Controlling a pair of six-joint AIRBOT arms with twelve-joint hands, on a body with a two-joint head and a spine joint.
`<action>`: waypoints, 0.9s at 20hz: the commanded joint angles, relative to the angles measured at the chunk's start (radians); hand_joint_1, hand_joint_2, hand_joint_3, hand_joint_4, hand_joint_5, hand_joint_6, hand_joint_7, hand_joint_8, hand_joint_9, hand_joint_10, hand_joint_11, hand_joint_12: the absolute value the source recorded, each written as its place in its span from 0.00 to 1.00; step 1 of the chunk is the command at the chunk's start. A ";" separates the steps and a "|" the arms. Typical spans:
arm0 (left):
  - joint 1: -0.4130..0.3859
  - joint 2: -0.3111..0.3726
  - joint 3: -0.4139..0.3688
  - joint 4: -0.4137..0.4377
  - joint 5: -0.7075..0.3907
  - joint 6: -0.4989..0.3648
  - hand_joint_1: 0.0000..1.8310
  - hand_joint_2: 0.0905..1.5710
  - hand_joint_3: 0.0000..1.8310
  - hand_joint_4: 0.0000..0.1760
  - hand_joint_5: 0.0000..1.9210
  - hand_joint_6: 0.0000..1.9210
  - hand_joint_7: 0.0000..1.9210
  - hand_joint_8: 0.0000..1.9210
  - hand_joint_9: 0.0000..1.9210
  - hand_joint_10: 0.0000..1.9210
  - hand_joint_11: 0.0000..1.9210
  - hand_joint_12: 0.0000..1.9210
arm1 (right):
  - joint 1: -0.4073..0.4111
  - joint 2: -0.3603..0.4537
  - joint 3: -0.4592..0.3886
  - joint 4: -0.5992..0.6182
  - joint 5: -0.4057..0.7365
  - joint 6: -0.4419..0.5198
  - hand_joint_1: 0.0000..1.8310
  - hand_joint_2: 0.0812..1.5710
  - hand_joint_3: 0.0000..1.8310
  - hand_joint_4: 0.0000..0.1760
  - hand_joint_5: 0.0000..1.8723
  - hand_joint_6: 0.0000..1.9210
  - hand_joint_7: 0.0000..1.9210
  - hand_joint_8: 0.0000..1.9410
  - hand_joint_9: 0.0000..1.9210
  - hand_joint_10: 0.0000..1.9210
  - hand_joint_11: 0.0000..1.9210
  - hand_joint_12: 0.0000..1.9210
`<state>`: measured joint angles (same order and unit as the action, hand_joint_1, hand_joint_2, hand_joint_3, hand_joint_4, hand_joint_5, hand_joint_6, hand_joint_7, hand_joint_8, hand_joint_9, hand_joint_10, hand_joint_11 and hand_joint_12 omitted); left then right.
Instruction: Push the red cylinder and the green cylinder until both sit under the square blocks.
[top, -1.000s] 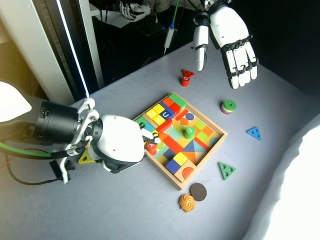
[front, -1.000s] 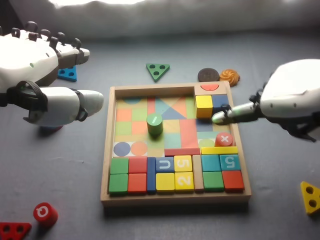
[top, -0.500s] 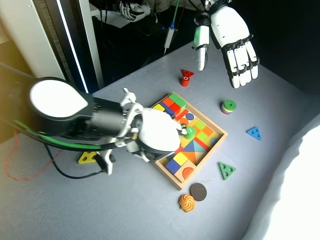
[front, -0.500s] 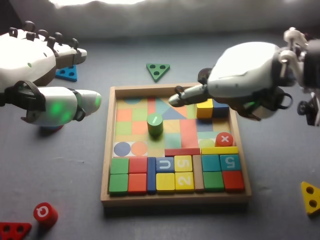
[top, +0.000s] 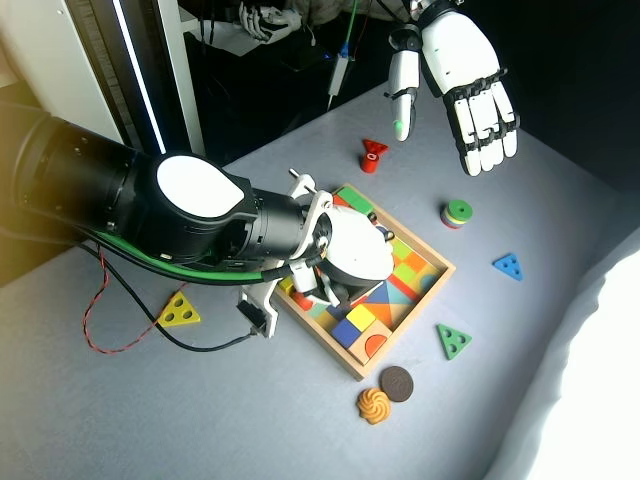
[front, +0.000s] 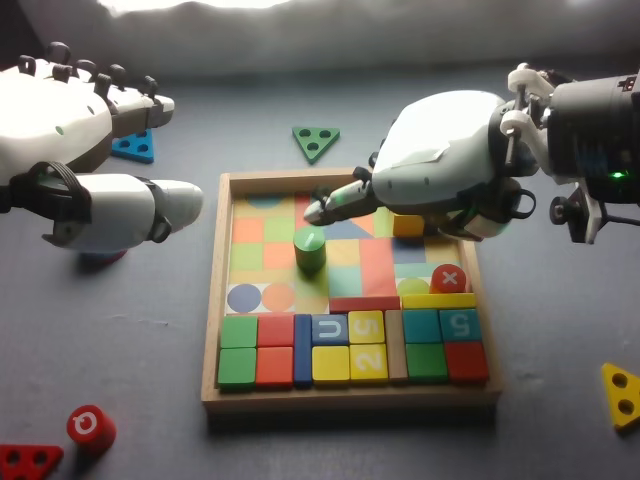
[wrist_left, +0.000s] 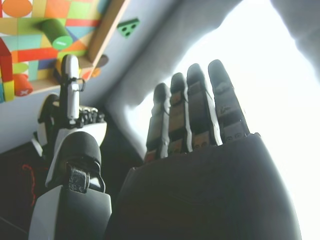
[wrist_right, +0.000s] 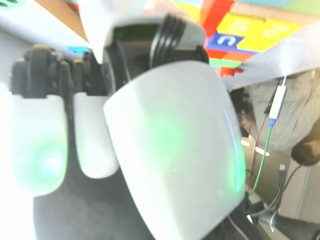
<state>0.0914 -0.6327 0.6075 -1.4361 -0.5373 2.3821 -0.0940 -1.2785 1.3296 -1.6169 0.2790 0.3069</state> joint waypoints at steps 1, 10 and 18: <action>-0.015 0.014 -0.003 0.046 -0.038 0.003 0.00 0.83 0.00 0.00 0.09 0.00 0.10 0.00 0.09 0.00 0.01 0.16 | 0.010 0.006 0.003 0.018 0.010 -0.001 0.94 0.56 0.38 0.00 0.13 0.00 0.93 1.00 1.00 1.00 1.00 1.00; -0.015 0.014 -0.002 0.046 -0.038 0.003 0.00 0.83 0.00 0.00 0.09 0.00 0.10 0.00 0.09 0.00 0.00 0.13 | 0.002 -0.021 0.025 0.017 0.007 -0.001 0.92 0.58 0.36 0.00 0.13 0.00 0.93 1.00 1.00 1.00 1.00 1.00; -0.018 0.014 -0.002 0.046 -0.039 0.003 0.00 0.83 0.00 0.00 0.10 0.00 0.11 0.00 0.10 0.00 0.01 0.15 | -0.039 -0.034 0.029 0.017 -0.004 -0.001 0.94 0.57 0.37 0.00 0.13 0.00 0.92 1.00 1.00 1.00 1.00 1.00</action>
<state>0.0891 -0.6327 0.6075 -1.4361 -0.5381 2.3837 -0.1303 -1.3174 1.3582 -1.6115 0.2733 0.3111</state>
